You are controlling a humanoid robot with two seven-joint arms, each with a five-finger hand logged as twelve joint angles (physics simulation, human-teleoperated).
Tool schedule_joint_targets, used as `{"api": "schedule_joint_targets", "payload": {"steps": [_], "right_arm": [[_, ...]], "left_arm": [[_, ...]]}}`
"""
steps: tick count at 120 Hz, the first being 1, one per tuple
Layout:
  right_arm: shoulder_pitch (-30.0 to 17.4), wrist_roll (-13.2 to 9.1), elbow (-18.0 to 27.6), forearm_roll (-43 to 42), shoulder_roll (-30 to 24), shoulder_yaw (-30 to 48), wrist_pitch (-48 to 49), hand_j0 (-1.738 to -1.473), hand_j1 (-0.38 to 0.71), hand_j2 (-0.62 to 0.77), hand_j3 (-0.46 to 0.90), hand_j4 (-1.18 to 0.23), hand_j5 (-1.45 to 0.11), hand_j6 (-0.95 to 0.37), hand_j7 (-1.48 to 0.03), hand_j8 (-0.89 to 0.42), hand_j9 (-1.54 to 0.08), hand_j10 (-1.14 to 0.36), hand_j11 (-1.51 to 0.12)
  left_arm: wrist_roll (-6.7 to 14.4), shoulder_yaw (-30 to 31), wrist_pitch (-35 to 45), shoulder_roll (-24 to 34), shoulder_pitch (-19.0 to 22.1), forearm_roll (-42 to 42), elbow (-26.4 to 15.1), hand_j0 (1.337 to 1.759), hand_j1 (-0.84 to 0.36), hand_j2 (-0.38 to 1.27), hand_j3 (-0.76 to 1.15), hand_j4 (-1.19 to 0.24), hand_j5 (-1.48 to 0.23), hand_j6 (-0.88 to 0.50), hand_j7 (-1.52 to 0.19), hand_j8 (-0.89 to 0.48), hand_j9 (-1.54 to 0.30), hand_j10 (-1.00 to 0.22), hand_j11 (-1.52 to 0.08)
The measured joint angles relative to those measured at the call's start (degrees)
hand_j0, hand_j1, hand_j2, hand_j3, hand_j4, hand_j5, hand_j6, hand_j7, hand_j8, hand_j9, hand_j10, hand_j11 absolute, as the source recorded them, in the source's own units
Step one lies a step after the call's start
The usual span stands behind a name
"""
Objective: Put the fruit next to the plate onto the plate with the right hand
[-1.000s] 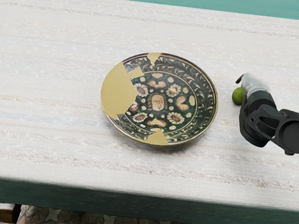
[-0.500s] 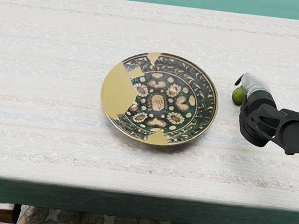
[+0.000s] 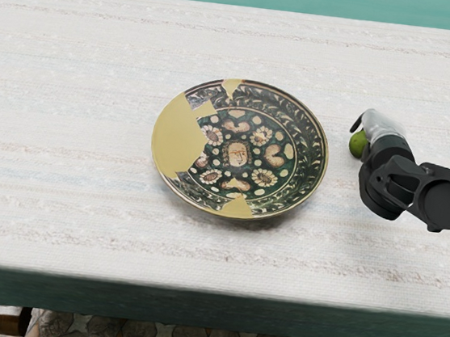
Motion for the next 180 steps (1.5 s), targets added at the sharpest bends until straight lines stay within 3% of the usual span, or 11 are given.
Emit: {"api": "schedule_joint_targets", "payload": {"steps": [38,58,105,134,151,180], "right_arm": [[-0.12,0.04,-0.09,-0.28,0.03,0.03,0.02,-1.652,0.26,0.01,0.00,-0.57,-0.80,-0.36,-0.78,-0.36,-0.80,-0.58,-0.80],[-0.01,0.06,-0.26,-0.54,0.08,0.02,-0.10,-1.653,0.26,0.12,0.00,-0.62,-0.82,-0.41,-0.81,-0.41,-0.83,-0.61,-0.83],[-0.09,0.04,-0.38,-0.81,0.01,0.03,-0.17,-1.651,0.25,0.14,0.00,-0.64,-0.83,-0.43,-0.84,-0.43,-0.84,-0.65,-0.84],[0.23,0.06,-0.28,-0.67,-0.16,0.04,-0.07,-1.653,0.25,0.24,0.00,-0.67,-0.86,-0.46,-0.87,-0.47,-0.87,-0.67,-0.87],[0.53,0.10,0.49,-0.32,-0.52,1.13,0.23,-1.655,0.25,0.33,0.00,-0.66,-0.88,-0.50,-0.87,-0.50,-0.89,-0.66,-0.89],[1.53,0.10,3.07,-0.05,-2.26,2.51,0.51,-1.657,0.27,0.35,0.00,-0.65,-0.90,-0.49,-0.87,-0.48,-0.89,-0.66,-0.90]], "left_arm": [[0.00,0.00,0.00,0.00,0.00,0.00,0.01,1.658,0.33,0.00,0.00,-0.01,-0.02,-0.01,-0.02,-0.01,-0.02,-0.01,-0.02],[0.00,-0.01,0.00,0.00,0.00,0.00,0.00,1.658,0.33,0.00,0.00,-0.01,-0.02,-0.01,-0.02,-0.01,-0.02,-0.01,-0.02],[0.00,0.00,0.00,0.00,0.00,0.00,-0.01,1.658,0.33,0.00,0.00,-0.01,-0.02,-0.01,-0.02,-0.01,-0.02,-0.01,-0.02],[0.00,0.00,0.00,0.00,0.00,0.00,-0.01,1.658,0.33,0.00,0.00,-0.01,-0.02,-0.01,-0.02,-0.01,-0.02,-0.01,-0.02],[0.00,0.00,0.00,0.00,-0.01,0.00,-0.01,1.658,0.33,0.00,0.00,-0.01,-0.02,-0.01,-0.02,-0.01,-0.02,-0.01,-0.02],[0.00,0.06,0.00,0.00,-0.09,0.00,0.03,1.658,0.33,0.00,0.00,-0.01,-0.02,-0.01,-0.02,-0.01,-0.02,-0.01,-0.02]]}}
